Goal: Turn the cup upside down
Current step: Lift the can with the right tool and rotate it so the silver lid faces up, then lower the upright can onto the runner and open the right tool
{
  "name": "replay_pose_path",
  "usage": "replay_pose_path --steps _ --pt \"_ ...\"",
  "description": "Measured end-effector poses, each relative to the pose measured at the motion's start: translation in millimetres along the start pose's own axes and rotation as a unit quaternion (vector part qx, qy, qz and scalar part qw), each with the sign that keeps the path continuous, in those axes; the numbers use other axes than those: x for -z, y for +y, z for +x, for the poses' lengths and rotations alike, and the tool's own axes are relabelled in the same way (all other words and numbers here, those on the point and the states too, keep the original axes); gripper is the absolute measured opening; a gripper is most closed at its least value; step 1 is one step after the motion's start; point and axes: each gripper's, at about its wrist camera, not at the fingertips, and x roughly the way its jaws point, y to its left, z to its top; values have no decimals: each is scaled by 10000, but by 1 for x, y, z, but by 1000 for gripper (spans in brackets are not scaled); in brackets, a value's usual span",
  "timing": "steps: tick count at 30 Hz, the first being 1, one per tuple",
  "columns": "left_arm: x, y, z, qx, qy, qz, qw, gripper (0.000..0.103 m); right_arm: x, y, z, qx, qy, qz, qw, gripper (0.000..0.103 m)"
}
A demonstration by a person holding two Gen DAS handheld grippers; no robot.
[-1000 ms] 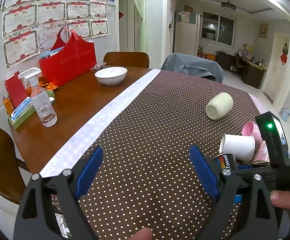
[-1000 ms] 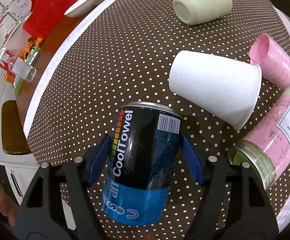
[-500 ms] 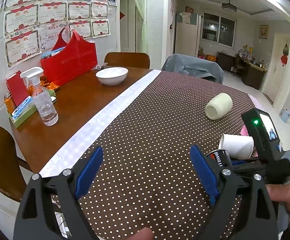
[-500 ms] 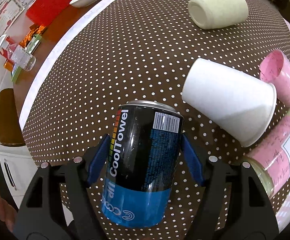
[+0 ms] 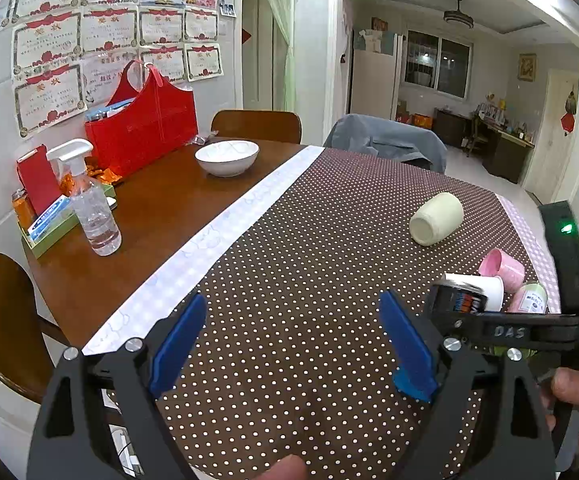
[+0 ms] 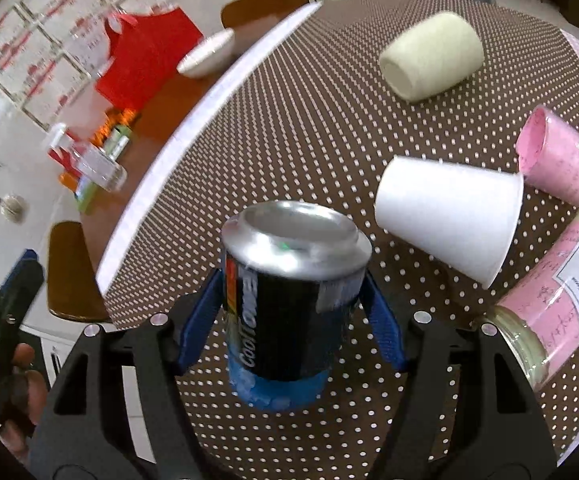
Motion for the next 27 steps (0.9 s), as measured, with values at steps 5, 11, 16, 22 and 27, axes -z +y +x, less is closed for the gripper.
replay_pose_path --steps 5,11,16,22,27 --pt "-2 4 -7 -53 -81 -36 9999 87 -4 16 -19 -94 -505 -167 9985 67" --pt "-1 8 -15 -83 -143 -62 9998 87 6 34 -37 47 -954 -534 9940 67" --pt "0 11 -21 -62 -194 -108 9997 87 23 57 -57 275 -1451 -1107 9828 67" --pt "2 15 -26 -10 -279 -173 9995 87 54 78 -72 689 -1953 -1845 9608 67" --pt "5 17 -27 -5 -282 -194 9994 87 77 79 -59 964 -1986 -2155 9512 67"
